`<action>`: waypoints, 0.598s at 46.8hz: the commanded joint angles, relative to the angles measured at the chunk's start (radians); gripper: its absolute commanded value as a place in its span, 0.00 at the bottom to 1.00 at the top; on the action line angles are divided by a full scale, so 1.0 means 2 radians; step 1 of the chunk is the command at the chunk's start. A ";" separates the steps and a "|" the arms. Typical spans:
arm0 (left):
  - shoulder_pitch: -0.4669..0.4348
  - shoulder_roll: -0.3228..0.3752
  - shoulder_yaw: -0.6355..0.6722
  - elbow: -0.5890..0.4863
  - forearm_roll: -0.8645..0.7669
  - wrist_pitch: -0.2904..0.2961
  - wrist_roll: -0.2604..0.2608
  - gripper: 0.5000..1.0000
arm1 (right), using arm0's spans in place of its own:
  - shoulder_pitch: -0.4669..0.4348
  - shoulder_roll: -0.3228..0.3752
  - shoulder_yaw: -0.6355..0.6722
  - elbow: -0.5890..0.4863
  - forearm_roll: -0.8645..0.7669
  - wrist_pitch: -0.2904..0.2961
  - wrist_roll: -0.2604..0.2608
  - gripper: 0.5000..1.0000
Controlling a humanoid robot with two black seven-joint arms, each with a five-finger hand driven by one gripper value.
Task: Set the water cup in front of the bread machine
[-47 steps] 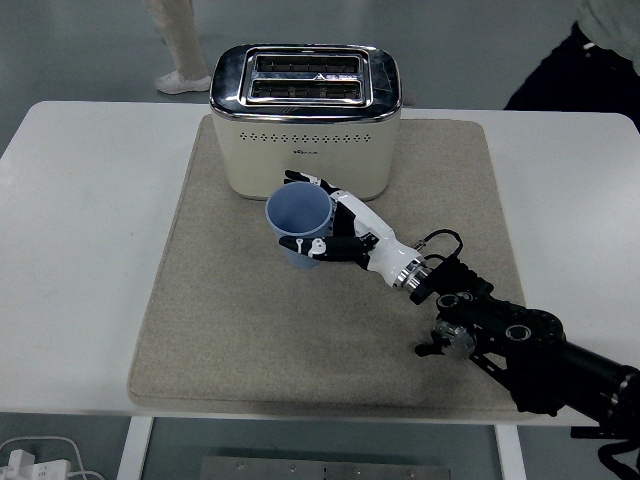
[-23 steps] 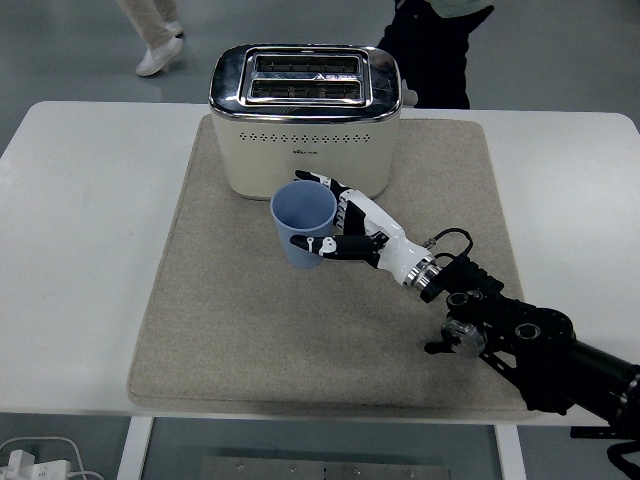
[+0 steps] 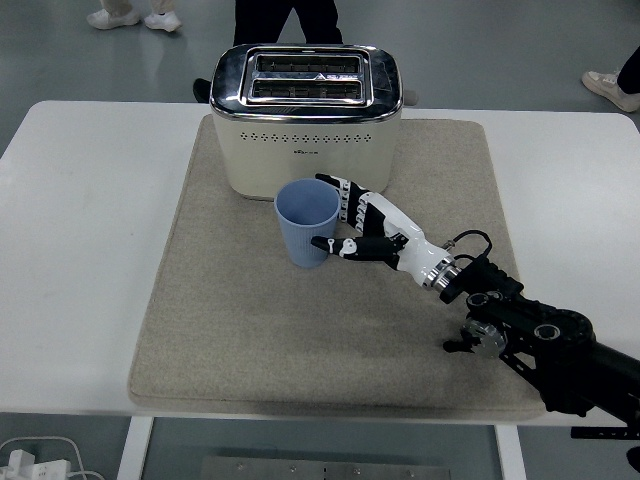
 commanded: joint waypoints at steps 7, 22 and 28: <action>0.001 0.000 0.000 0.000 0.000 0.000 0.000 1.00 | -0.001 -0.014 0.000 0.000 0.002 0.006 0.000 0.85; 0.001 0.000 0.000 0.000 0.001 0.000 0.000 1.00 | -0.001 -0.040 0.003 0.001 0.002 0.015 0.000 0.85; 0.001 0.000 0.001 0.000 0.001 0.000 0.000 1.00 | 0.000 -0.056 0.005 0.001 0.002 0.023 0.000 0.85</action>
